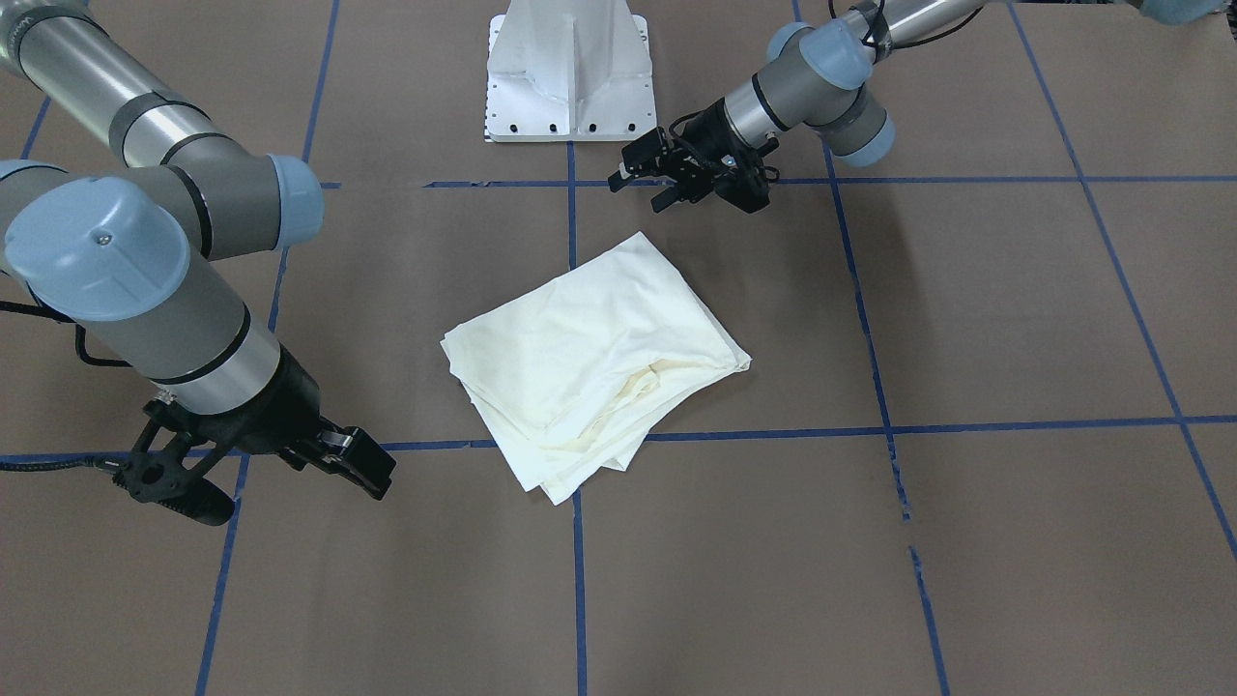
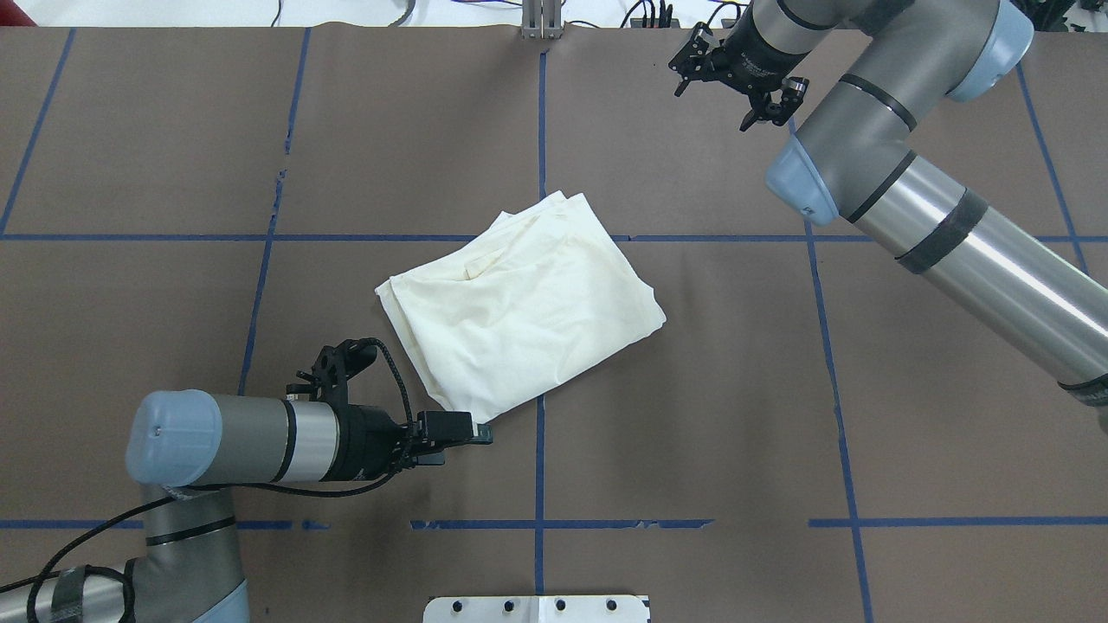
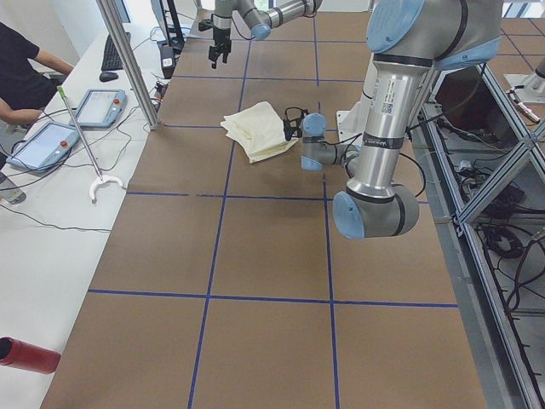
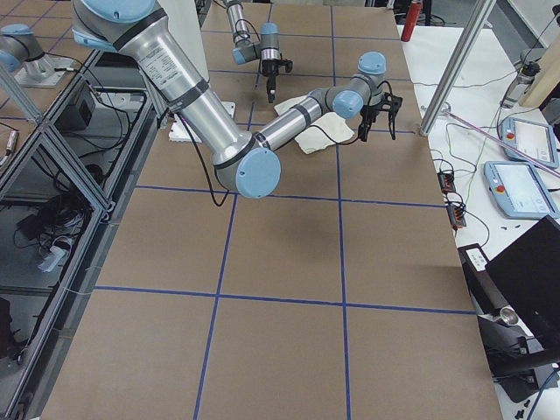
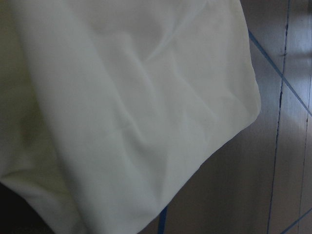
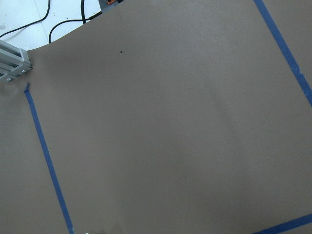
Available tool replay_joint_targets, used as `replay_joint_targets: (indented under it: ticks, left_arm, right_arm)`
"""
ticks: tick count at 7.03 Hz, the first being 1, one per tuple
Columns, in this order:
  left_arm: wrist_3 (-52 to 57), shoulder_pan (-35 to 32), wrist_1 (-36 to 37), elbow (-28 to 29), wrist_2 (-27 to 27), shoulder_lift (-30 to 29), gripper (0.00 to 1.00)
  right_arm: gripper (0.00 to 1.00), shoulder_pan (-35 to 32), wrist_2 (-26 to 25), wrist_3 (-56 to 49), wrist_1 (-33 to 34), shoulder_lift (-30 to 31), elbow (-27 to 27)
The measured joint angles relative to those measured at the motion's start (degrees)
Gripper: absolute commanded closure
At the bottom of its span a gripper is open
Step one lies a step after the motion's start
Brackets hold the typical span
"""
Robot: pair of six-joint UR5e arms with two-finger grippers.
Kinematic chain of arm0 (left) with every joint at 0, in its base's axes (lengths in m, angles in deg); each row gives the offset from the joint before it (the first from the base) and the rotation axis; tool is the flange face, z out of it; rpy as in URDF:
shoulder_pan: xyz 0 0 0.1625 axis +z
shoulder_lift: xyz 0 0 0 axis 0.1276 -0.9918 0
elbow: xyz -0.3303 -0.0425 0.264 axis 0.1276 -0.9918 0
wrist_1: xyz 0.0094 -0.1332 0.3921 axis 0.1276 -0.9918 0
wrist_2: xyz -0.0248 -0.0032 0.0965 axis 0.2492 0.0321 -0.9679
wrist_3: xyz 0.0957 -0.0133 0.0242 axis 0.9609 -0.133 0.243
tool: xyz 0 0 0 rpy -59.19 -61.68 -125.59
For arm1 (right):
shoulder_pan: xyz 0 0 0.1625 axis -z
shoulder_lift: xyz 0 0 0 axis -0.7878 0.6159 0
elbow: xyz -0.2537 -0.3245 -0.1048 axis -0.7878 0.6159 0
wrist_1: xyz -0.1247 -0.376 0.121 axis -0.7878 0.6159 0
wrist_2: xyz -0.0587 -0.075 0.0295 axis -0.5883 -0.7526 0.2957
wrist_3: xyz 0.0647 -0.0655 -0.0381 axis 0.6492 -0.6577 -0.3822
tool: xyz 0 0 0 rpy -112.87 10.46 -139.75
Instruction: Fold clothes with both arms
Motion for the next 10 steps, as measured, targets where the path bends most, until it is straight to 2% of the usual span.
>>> replay_joint_targets:
  ticks: [1,3,5,6,8,10]
  left_arm:
    - [1.0,-1.3,3.8,-3.7,1.2,1.8,0.00]
    - [9.3,-9.7,15.4,-11.6,6.2,5.7,0.00]
    - [25.7,-21.8,28.6,-17.8,10.5,9.9,0.00]
    - [36.8,-28.6,35.2,-18.9,11.6,11.0,0.00]
    - [65.6,-44.1,46.7,-16.8,12.2,11.7,0.00]
    - [92.8,-59.4,51.4,-8.5,15.3,11.6,0.00]
  right_arm:
    - [0.00,-0.5,0.4,-0.7,0.0,0.8,-0.8]
    - [0.00,-3.0,1.1,-7.8,3.4,4.8,-5.7]
    - [0.00,-7.1,1.1,-24.8,14.3,10.0,-12.8]
    - [0.00,-9.9,1.2,-35.0,17.6,13.9,-15.4]
    - [0.00,-16.6,1.5,-54.8,19.7,22.5,-17.2]
    - [0.00,-24.6,6.4,-71.5,19.9,29.8,-16.1]
